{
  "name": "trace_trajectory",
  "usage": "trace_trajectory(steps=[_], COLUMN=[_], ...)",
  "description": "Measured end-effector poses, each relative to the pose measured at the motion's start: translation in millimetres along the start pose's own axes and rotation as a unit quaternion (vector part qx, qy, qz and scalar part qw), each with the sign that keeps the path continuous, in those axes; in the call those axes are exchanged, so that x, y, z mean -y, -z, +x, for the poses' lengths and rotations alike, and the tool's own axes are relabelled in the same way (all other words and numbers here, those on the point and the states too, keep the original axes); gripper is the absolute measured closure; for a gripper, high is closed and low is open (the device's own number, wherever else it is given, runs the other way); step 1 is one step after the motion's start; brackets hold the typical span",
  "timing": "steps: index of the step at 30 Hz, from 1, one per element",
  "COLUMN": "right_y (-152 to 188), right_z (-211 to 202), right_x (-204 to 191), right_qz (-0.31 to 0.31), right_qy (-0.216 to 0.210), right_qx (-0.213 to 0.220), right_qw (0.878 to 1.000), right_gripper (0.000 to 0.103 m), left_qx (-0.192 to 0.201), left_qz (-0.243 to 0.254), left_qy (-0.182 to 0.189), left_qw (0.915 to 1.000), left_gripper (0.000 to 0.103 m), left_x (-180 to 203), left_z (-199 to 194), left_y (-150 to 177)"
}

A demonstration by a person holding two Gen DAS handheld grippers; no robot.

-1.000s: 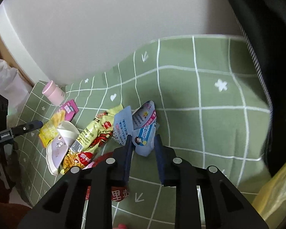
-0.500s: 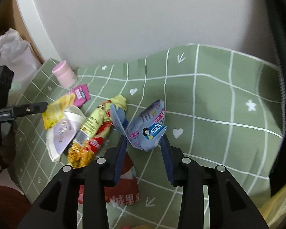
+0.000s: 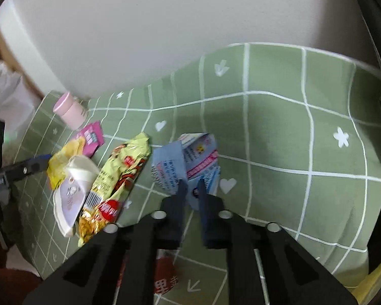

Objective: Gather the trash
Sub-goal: 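Grasp the blue-white wrapper with the right tool while the left tool grasps the yellow chip bag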

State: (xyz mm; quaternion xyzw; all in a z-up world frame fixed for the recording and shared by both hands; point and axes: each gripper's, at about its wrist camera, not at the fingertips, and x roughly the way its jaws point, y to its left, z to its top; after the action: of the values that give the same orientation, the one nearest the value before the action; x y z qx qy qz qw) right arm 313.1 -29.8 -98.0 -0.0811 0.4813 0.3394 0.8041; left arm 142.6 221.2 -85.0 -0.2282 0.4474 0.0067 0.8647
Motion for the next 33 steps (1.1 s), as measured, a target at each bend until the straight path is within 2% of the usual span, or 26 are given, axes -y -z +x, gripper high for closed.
trace_trajectory(steps=[8,11,13,14,15,19,20,22,24,30,33], right_y=[5,5,2,1,0,-10,-12,-14,-14,-8,-2], right_z=[-36,-48,-44,-41,-36,-11,-5,10,7,-37,-55], right_x=[-9,-16,-25,-28,-32,-35,-36,-37,-41,-41,-33], right_qz=[-0.010,-0.039,-0.064,-0.074,-0.079,-0.089,-0.092,-0.092,-0.092,-0.078,-0.060], right_qy=[0.007,-0.036,-0.034,-0.032,-0.030,-0.013,-0.011,-0.010,-0.017,-0.019,-0.008], right_qx=[0.035,0.048,0.037,0.034,0.033,0.029,0.021,-0.009,-0.007,0.036,0.054], right_qw=[0.999,0.997,0.997,0.996,0.996,0.996,0.995,0.996,0.996,0.996,0.997], right_gripper=[0.101,0.099,0.098,0.088,0.073,0.071,0.072,0.094,0.099,0.099,0.099], left_qx=[-0.002,-0.005,-0.006,-0.005,-0.005,-0.004,-0.003,-0.003,-0.001,-0.013,-0.027], left_qz=[0.010,0.011,0.012,0.013,0.014,0.019,0.022,0.028,0.034,0.033,0.024], left_qy=[0.002,0.004,0.005,0.005,0.005,0.001,-0.002,-0.007,-0.014,-0.033,-0.044], left_qw=[0.9999,0.9999,0.9999,0.9999,0.9999,0.9998,0.9997,0.9996,0.9993,0.9988,0.9984], left_gripper=[0.037,0.037,0.037,0.037,0.037,0.037,0.037,0.037,0.037,0.038,0.044], left_x=[2,3,4,5,6,7,8,8,7,1,1], left_z=[1,3,4,4,4,5,5,4,3,6,13], left_y=[1,1,1,1,0,1,1,1,2,3,7])
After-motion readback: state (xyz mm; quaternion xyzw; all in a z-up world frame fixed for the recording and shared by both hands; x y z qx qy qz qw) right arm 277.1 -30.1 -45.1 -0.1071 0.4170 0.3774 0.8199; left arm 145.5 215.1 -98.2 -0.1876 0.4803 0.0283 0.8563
